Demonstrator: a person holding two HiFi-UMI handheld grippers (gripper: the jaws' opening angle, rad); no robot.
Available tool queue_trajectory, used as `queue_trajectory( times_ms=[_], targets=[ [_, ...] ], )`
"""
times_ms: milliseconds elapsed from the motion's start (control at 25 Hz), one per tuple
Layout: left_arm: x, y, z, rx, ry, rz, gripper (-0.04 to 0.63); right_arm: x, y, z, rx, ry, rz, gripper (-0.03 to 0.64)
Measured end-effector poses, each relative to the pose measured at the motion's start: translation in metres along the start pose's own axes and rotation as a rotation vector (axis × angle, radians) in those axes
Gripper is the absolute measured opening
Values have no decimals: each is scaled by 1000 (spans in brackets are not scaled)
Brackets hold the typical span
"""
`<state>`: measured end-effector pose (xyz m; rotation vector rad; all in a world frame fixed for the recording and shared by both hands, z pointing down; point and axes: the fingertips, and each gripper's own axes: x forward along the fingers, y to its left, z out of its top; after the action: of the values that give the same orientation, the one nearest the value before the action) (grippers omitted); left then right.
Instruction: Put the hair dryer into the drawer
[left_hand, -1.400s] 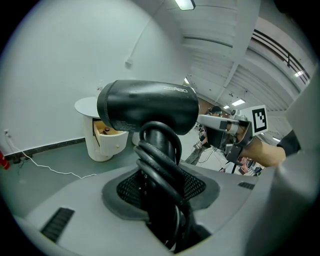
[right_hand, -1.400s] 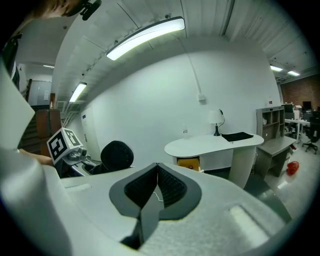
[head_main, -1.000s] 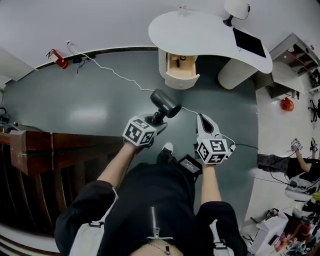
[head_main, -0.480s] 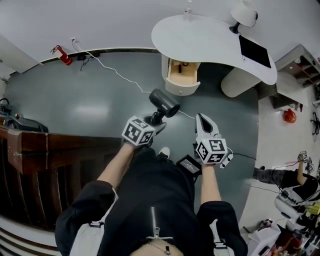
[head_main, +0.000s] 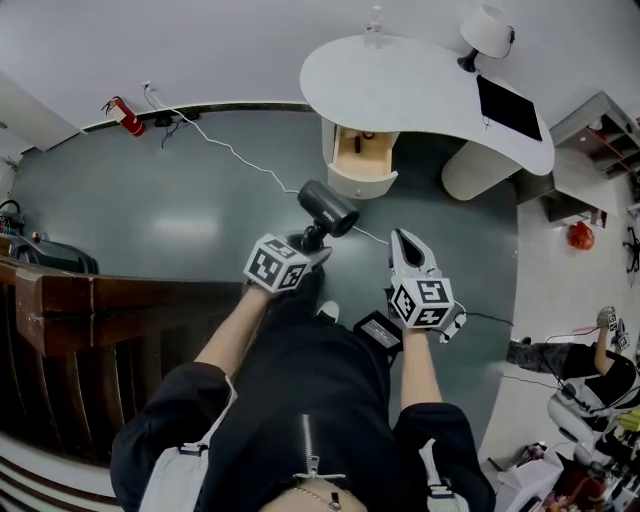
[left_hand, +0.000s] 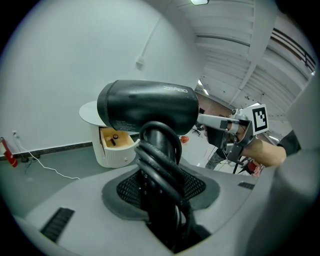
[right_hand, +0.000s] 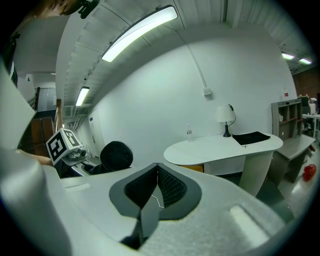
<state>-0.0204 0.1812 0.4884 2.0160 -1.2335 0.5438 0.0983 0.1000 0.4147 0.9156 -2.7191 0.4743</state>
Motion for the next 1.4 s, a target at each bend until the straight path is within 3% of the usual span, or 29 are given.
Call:
queue_trajectory(
  times_ms=[520,1000,1400],
  targets=[
    [41,35,45,28,17,-44,184,47,-37,21,-6,8,-36,3],
    [74,104,109,68,66,-91,184,133,-69,64,5,16,-77,3],
    [99,153,137,98,101,-138,184,187,-86,76,18,31,-127,3]
  ],
)
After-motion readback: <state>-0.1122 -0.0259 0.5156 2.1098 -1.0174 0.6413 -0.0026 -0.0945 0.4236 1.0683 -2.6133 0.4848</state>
